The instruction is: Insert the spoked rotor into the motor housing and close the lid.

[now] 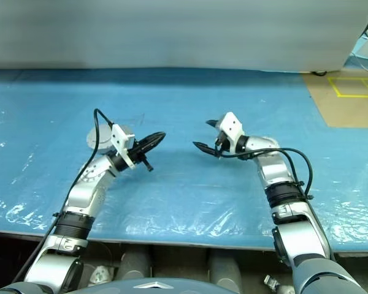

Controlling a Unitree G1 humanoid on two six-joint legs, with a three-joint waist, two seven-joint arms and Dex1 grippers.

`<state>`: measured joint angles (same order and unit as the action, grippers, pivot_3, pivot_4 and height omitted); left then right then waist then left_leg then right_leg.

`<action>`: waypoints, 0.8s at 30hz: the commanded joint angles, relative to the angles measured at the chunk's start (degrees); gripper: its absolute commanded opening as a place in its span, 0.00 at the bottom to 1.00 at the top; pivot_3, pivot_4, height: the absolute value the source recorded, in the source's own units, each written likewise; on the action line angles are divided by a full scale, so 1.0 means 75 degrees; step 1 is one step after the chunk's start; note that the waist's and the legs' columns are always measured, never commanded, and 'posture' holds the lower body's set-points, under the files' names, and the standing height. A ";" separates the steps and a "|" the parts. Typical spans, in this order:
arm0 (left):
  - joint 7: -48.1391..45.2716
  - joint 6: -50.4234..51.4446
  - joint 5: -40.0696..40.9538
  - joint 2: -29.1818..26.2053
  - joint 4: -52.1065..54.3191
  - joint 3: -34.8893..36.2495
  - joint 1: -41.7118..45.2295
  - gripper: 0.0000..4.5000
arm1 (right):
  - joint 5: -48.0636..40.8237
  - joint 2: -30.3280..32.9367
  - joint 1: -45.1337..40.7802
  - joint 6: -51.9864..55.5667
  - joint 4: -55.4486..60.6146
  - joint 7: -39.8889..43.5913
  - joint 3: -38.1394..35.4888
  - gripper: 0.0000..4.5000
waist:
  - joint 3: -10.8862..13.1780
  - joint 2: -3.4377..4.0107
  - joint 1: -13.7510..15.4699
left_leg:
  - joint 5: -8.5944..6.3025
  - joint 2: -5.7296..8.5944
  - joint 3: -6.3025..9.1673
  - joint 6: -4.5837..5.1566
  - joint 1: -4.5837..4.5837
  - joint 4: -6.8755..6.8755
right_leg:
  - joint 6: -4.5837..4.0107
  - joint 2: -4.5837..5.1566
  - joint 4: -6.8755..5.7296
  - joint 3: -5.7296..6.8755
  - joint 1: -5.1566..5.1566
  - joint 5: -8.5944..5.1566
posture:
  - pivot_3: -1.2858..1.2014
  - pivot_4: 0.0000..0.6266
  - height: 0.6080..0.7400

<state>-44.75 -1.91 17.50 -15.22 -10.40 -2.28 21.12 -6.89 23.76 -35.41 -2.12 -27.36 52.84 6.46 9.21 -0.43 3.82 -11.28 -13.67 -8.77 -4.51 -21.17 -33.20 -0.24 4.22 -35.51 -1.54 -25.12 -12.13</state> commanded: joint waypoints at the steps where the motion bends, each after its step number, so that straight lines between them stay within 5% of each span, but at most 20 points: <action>1: 0.0000 0.0025 0.0002 -0.0085 0.0474 0.0015 -0.0024 0.01 | -0.0085 -0.0003 -0.0018 -0.0107 0.0356 0.0027 -0.0093 1.00 | 0.0000 0.0000 -0.0004 | 0.0000 0.0000 0.0000 0.0000 0.0000 0.0001 | 0.0000 0.0000 0.0001 0.0000 0.0000 0.0000 | 0.52 0.24 1.00; 24: 0.0142 0.0193 0.0056 -0.0136 0.1231 0.0031 -0.0582 0.01 | -0.0114 -0.0191 -0.0283 -0.0203 0.0049 0.0422 0.0011 1.00 | 0.0000 0.0001 -0.0008 | -0.0001 -0.0004 -0.0003 0.0000 -0.0001 0.0011 | -0.0003 0.0000 0.0011 0.0000 -0.0003 -0.0002 | 0.52 0.24 1.00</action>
<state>-43.40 -0.02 16.86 -15.99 -3.63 -2.54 16.86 -6.76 21.87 -37.10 -3.22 -28.68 55.53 7.61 9.21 -0.42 3.76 -11.28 -13.70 -8.79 -4.51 -21.17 -33.11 -0.26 4.22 -35.42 -1.54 -25.14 -12.14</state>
